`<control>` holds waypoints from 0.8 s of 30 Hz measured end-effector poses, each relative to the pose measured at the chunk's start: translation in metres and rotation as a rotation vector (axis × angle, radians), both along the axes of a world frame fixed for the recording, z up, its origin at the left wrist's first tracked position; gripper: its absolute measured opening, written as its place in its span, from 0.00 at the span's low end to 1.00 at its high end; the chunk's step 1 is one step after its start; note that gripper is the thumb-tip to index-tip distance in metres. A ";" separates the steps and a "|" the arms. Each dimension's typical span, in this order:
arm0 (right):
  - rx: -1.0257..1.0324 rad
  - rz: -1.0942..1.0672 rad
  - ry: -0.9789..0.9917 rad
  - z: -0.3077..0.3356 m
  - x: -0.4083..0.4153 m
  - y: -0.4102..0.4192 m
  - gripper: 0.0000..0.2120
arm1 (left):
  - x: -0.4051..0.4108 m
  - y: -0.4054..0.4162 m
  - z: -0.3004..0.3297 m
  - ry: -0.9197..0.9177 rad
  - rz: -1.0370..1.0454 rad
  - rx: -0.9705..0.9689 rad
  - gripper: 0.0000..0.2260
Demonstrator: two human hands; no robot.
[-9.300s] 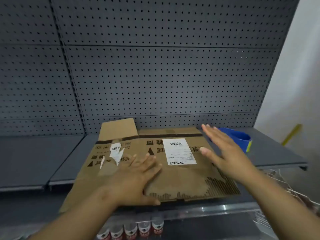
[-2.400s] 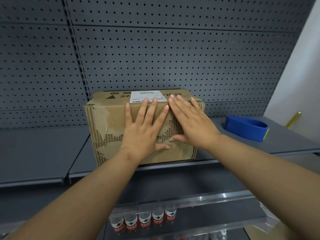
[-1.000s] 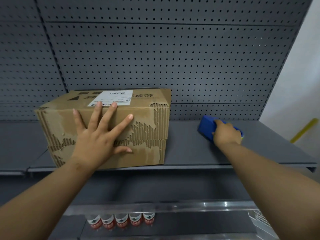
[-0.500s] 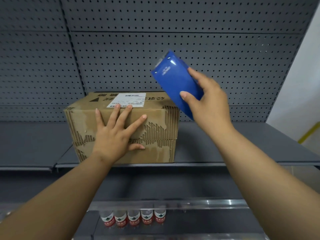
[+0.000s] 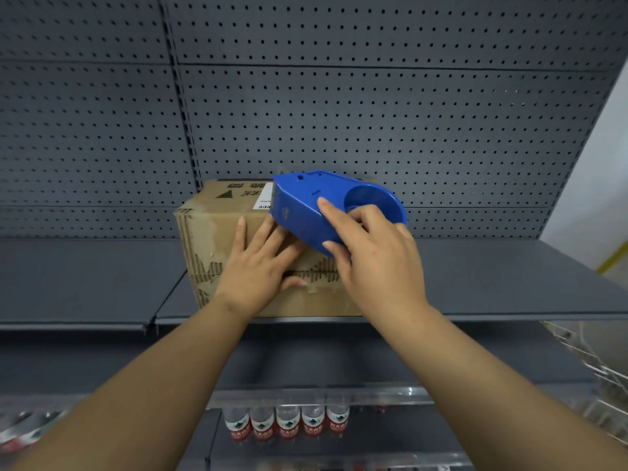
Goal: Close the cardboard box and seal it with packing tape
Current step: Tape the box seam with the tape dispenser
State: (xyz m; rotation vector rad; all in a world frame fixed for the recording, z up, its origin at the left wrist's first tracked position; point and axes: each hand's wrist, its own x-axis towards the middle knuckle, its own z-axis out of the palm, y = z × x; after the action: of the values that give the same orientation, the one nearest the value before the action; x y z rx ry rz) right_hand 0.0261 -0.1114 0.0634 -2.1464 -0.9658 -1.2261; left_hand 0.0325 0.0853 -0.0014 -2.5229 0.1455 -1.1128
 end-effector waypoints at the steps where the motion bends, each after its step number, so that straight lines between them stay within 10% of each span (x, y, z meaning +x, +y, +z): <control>1: -0.008 -0.005 -0.009 -0.002 0.000 0.002 0.21 | -0.002 0.006 -0.003 0.006 -0.011 0.015 0.31; 24: -0.175 -0.019 -0.044 -0.043 -0.028 0.014 0.18 | -0.021 0.062 -0.021 0.018 -0.113 -0.141 0.26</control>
State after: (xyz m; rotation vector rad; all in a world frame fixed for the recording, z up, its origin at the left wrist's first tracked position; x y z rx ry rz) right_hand -0.0015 -0.0975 0.0208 -2.2747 -1.1109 -1.2432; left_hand 0.0110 0.1473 -0.0221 -2.6796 0.2246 -1.1815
